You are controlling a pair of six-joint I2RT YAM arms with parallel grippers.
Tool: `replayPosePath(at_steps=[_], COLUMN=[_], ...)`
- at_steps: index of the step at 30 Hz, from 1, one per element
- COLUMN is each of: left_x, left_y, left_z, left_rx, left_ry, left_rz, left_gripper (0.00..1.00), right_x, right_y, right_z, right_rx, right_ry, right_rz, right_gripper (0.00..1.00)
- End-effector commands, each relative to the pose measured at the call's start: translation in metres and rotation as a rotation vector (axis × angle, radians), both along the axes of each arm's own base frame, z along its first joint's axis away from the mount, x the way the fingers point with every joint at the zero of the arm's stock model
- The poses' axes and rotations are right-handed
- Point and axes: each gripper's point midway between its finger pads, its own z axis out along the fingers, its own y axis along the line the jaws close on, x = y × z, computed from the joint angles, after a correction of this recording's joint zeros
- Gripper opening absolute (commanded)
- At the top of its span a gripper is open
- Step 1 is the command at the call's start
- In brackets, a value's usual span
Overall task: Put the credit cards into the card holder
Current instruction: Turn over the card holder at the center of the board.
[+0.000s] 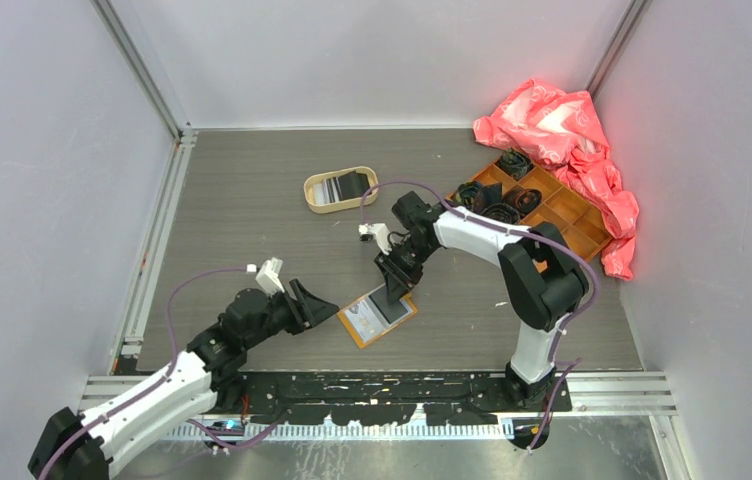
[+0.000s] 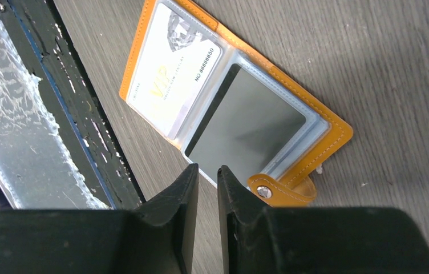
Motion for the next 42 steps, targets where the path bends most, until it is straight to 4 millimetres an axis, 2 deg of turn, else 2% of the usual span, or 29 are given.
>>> replayPosePath(at_steps=[1,15,30,32,35,39,42], left_x=[-0.002,-0.012,-0.009,-0.008,-0.005,-0.001,0.004], left_y=[-0.013,-0.034,-0.044,-0.045,-0.048,-0.048,-0.048], left_z=[0.003,-0.034,-0.049,-0.050,-0.051,-0.053,-0.054], left_rx=[-0.043,0.078,0.132,0.138,0.145,0.161,0.178], left_ry=[0.026,0.147,0.186,0.187,0.187,0.182,0.170], left_rz=[-0.051,-0.115,-0.126,-0.124,-0.126,-0.117,-0.104], left_gripper=[0.49,0.47,0.47,0.48,0.47,0.47,0.46], right_x=[0.011,0.023,0.023,0.020,0.009,0.010,0.012], right_y=[0.003,-0.005,-0.007,-0.004,0.006,0.009,0.008], right_z=[0.003,-0.016,-0.019,-0.016,0.002,0.023,0.031], right_rx=[-0.022,-0.130,-0.156,-0.139,-0.056,0.001,0.034], right_ry=[-0.009,-0.012,0.007,0.025,0.076,0.025,0.003], right_rz=[-0.033,-0.095,-0.106,-0.100,-0.061,-0.042,-0.044], right_gripper=[0.25,0.29,0.39,0.39,0.39,0.39,0.38])
